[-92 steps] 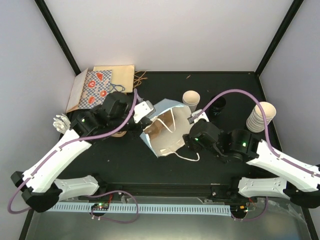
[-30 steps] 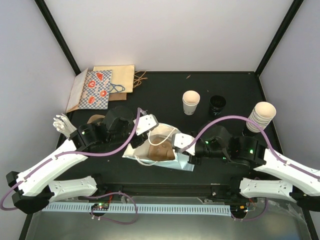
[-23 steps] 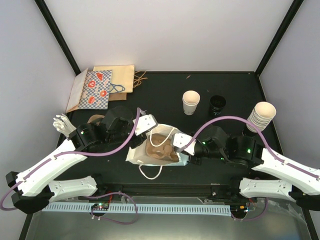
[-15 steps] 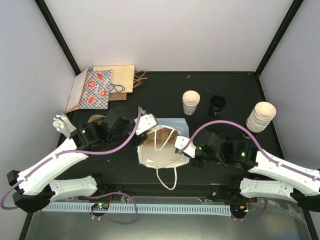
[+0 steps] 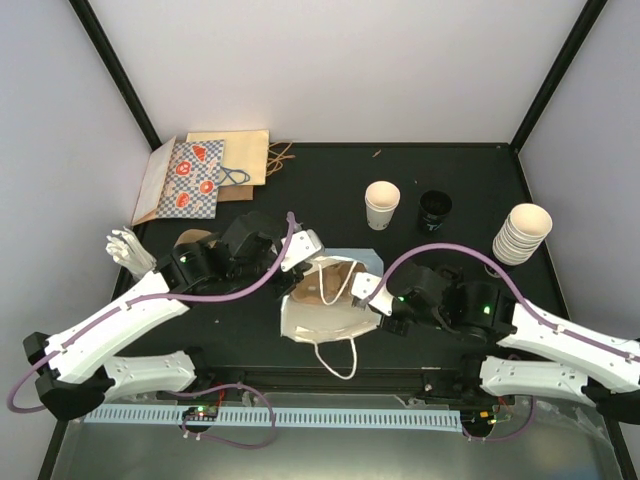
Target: Pack the takeout coffee
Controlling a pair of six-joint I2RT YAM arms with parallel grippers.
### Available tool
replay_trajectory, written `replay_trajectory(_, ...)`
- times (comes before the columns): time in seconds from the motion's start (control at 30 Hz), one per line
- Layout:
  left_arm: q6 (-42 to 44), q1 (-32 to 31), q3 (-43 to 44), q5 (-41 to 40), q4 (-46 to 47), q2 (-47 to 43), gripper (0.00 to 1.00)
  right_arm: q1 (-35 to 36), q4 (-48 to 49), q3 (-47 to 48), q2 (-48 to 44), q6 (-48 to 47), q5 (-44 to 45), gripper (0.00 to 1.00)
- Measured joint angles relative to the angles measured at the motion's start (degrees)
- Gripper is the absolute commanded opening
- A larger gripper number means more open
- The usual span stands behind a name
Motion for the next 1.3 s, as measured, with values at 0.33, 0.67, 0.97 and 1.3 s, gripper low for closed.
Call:
replay_trajectory(0.33, -1.2, 0.0, -0.48, 0.87, 1.68, 1.2, 0.02, 1.75, -2.45, 5.46, 0.68, -0.55, -1.49, 0.01)
replay_trajectory(0.67, -1.53, 0.0, -0.48, 0.85, 1.9, 1.88, 0.02, 4.44, -3.37, 12.11, 1.77, 0.15, -3.48, 0.01)
replay_trajectory(0.97, -3.17, 0.26, 1.49, -5.44, 0.28, 4.17, 0.02, 4.39, -1.92, 10.16, 0.33, 4.28, 2.14, 0.01)
replay_trajectory(1.3, -3.08, 1.27, 6.73, -14.4, -0.59, 5.81, 0.02, -3.78, 3.3, 0.09, -4.15, 8.44, 4.76, 0.01)
